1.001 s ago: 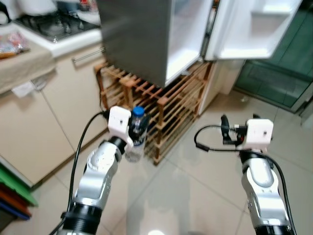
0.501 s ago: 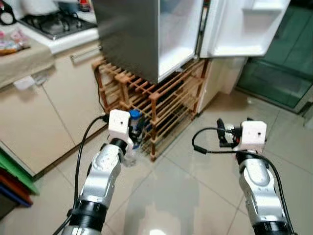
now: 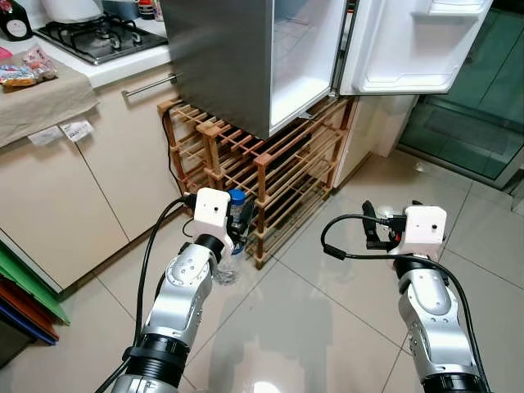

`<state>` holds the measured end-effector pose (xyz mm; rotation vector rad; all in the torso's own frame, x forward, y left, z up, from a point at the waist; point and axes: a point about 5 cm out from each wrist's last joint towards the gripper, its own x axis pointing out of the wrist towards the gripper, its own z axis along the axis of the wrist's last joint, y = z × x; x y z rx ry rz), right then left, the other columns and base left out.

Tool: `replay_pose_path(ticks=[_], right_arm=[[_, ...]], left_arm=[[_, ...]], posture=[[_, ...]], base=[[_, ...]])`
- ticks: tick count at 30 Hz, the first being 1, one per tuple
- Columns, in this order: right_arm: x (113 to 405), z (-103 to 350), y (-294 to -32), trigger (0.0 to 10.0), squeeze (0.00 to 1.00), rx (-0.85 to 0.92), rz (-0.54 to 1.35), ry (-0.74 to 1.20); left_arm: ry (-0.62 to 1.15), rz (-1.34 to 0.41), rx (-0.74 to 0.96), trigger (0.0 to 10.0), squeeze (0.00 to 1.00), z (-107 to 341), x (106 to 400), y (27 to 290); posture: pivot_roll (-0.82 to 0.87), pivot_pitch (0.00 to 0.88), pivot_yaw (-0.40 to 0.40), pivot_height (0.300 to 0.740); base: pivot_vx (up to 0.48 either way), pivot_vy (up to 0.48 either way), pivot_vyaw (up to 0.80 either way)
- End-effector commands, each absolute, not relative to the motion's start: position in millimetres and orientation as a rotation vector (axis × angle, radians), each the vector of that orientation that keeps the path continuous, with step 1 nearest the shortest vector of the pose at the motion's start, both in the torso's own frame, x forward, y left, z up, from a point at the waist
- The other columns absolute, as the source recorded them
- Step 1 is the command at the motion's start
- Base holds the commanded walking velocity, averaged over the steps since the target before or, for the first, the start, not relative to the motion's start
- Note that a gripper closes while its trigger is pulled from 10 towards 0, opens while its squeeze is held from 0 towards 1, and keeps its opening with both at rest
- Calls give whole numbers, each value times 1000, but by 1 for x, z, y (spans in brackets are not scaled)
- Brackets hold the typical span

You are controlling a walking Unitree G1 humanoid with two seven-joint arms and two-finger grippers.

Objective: Restocking fridge

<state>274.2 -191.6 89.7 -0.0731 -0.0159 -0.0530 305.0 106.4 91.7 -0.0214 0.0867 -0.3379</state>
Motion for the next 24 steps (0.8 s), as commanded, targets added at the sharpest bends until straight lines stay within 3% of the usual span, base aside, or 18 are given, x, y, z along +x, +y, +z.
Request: replay_pose_path(ticks=[1,18,24], right_arm=[[275,90,-191,10000,0,-58,-47,-16],[269,84,-184,10000,0,-67,-24,11],[272,84,-187,10000,0,-72,-25,17]], left_arm=[[29,-341,-15,10000,0,103,309,108],[1,-360,30,10000,0,106,309,113],[-8,-335,8,10000,0,109,313,114]], posture=[[-67,0,21,740],[-80,0,17,740],[-76,0,7,740]], base=[[0,0,0],[0,0,0],[0,0,-789]])
